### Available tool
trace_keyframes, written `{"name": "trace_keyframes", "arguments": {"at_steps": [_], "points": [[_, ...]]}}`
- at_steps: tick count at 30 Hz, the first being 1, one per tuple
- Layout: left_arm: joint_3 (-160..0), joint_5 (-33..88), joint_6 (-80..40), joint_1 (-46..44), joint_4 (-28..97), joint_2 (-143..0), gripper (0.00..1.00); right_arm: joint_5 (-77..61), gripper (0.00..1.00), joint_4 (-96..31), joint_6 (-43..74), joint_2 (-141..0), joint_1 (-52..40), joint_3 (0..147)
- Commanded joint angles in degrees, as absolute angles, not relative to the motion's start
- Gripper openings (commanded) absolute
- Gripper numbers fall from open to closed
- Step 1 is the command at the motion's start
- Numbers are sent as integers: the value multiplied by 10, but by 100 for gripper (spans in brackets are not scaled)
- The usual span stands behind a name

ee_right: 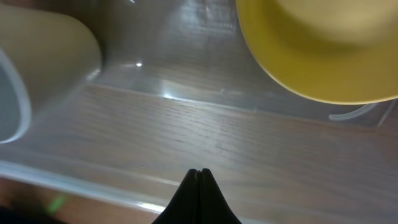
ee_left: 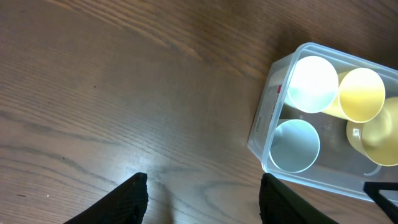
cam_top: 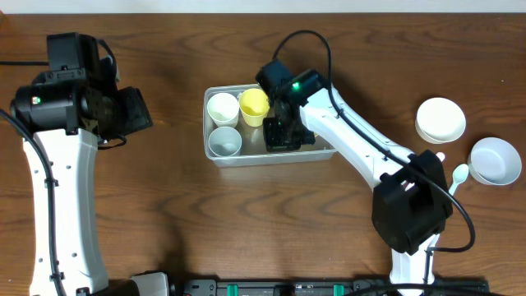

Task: Pack container
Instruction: 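Carry the yellow bowl into the container's right end and release, then move the right gripper back and grasp the white bowl rim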

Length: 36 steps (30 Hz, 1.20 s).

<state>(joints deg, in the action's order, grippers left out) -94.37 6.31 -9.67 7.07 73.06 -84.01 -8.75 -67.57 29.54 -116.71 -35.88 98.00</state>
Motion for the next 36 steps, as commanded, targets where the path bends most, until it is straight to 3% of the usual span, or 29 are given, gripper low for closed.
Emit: {"name": "trace_keyframes", "arguments": {"at_steps": [1, 27, 34, 36], "points": [[-942, 69, -100, 73, 731, -842, 58, -91, 1, -671, 308, -1163, -362, 960], [-942, 69, -100, 73, 732, -842, 58, -121, 1, -669, 287, -1162, -387, 956], [-942, 69, -100, 73, 732, -842, 59, -31, 2, -662, 266, -1133, -349, 978], [-942, 69, -100, 73, 732, -842, 59, -1, 7, -675, 246, -1107, -329, 1005]]}}
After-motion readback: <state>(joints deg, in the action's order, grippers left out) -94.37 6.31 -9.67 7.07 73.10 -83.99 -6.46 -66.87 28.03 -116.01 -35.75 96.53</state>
